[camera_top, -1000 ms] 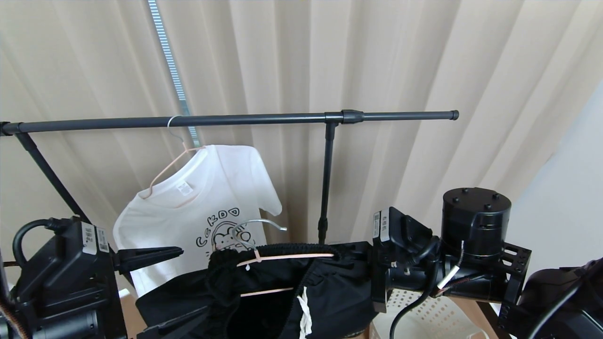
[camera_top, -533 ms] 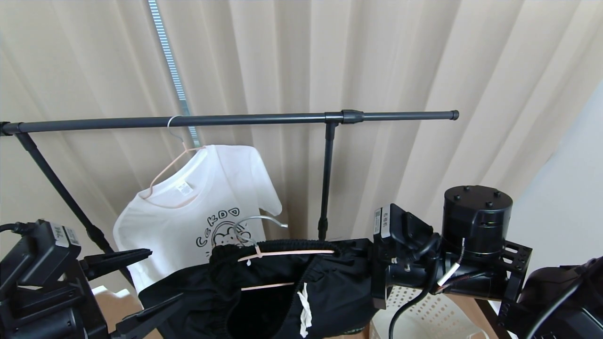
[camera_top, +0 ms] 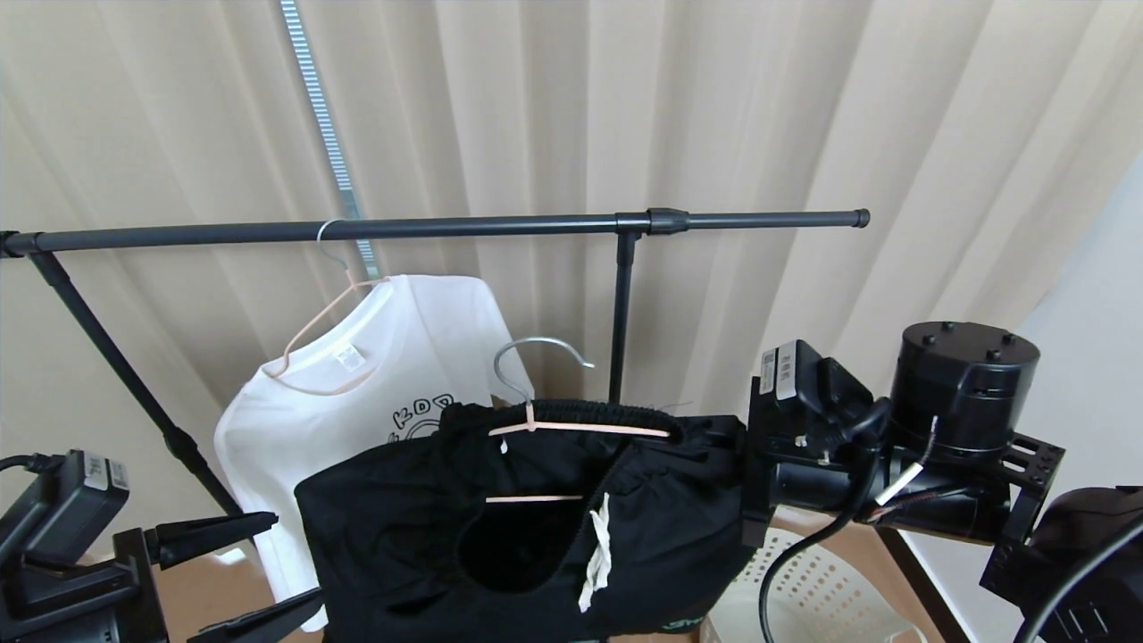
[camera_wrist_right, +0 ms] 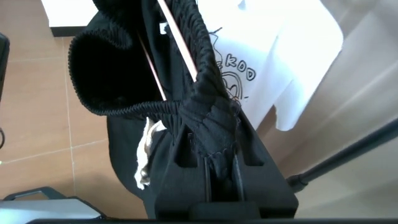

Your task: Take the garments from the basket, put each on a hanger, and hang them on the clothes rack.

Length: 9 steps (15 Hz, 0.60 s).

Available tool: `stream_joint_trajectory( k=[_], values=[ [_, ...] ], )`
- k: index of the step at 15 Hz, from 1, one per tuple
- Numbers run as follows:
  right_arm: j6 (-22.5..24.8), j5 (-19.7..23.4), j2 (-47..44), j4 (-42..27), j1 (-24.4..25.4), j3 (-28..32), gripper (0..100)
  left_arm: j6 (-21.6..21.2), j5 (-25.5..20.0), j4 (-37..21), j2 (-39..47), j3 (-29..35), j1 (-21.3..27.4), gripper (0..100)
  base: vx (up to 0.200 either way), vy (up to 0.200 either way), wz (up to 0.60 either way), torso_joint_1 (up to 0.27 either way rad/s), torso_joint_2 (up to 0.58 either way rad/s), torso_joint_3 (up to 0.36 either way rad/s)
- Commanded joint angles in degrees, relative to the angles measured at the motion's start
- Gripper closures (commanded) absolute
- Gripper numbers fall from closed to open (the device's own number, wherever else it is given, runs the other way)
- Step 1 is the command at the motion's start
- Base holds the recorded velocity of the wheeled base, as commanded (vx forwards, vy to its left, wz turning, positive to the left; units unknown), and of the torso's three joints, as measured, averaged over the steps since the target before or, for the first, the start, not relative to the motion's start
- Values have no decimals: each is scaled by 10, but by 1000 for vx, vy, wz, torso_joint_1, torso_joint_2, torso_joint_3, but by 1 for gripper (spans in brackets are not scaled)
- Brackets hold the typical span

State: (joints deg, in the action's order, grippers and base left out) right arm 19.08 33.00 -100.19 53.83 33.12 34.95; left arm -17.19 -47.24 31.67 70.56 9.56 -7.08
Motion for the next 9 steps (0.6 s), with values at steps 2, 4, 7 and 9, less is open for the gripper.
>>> stream_joint_trajectory(
  k=[2,4,7,9],
  values=[
    [-11,28,33,0,-27,1,100,0,-8,32,78,3,-15,0,0,0,0,0,0,0],
    [-11,42,41,0,-36,-1,100,1,-9,83,118,4,-24,0,0,0,0,0,0,0],
    [-11,52,45,0,-38,-3,100,3,-9,155,172,11,-24,0,0,0,0,0,0,0],
    [-11,61,45,0,-39,-4,100,2,-42,198,208,20,-23,0,0,0,0,0,0,0]
  ],
)
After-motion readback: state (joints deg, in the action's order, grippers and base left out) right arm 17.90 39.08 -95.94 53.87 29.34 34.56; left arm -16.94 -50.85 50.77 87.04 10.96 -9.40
